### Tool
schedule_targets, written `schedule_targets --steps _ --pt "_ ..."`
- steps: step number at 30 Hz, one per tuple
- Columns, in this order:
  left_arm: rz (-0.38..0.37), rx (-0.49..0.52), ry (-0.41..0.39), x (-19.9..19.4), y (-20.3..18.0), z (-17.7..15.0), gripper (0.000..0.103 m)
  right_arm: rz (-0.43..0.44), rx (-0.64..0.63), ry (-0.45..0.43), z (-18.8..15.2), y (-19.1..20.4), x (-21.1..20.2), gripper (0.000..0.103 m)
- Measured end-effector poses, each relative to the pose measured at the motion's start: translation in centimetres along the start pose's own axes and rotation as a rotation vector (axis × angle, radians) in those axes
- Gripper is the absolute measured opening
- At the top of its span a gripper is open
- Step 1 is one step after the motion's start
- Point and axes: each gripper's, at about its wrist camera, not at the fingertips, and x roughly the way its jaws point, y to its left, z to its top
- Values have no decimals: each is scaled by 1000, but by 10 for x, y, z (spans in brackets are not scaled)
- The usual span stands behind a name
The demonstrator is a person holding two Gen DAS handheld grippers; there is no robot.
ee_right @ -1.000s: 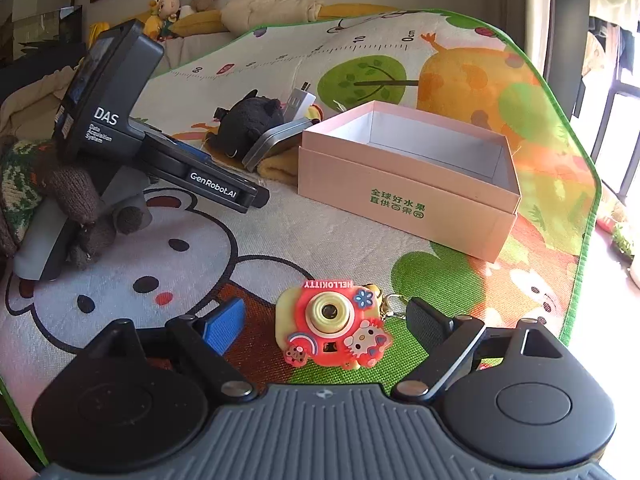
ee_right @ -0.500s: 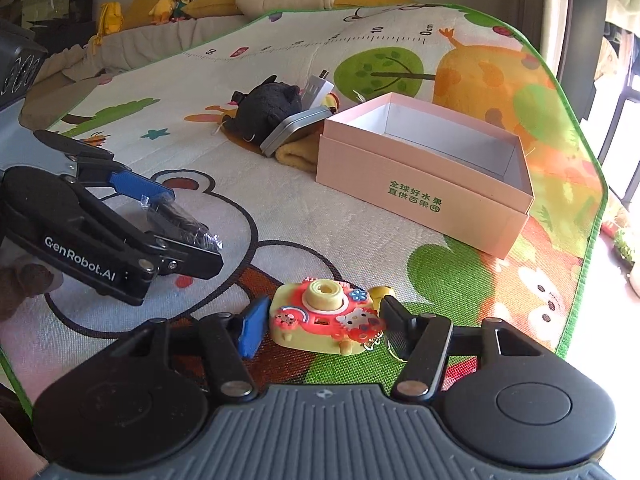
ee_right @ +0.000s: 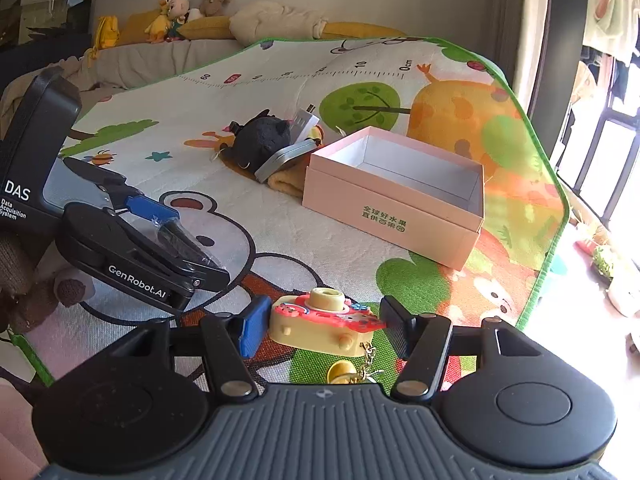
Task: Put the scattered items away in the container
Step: 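Drop the toy into the pink box with right tool while left tool drops the stick, then grasp the silver tin with the right tool while the left tool nears the yellow pouch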
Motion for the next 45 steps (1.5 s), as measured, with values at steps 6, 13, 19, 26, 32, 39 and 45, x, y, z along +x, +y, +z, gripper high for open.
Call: schedule_targets --steps 6,13,19,26,32,39,45 --pt "-34 67 -33 -12 -12 0 91 9 47 9 -1 -11 -6 60" --pt "-87 140 -121 -16 -27 30 91 103 203 34 21 -46 3 60" --pt "-77 214 -274 11 -27 102 91 115 291 -58 89 -99 37 60" --pt "11 225 -408 79 -19 171 97 -14 361 -164 163 -152 114 81" --pt "-27 123 -327 64 25 136 101 -62 329 -183 150 -154 116 83" --pt "127 -36 -175 51 94 69 103 -17 99 -119 135 -85 131 83" --pt "212 -255 -110 50 151 38 103 137 -58 -17 144 -4 164 51"
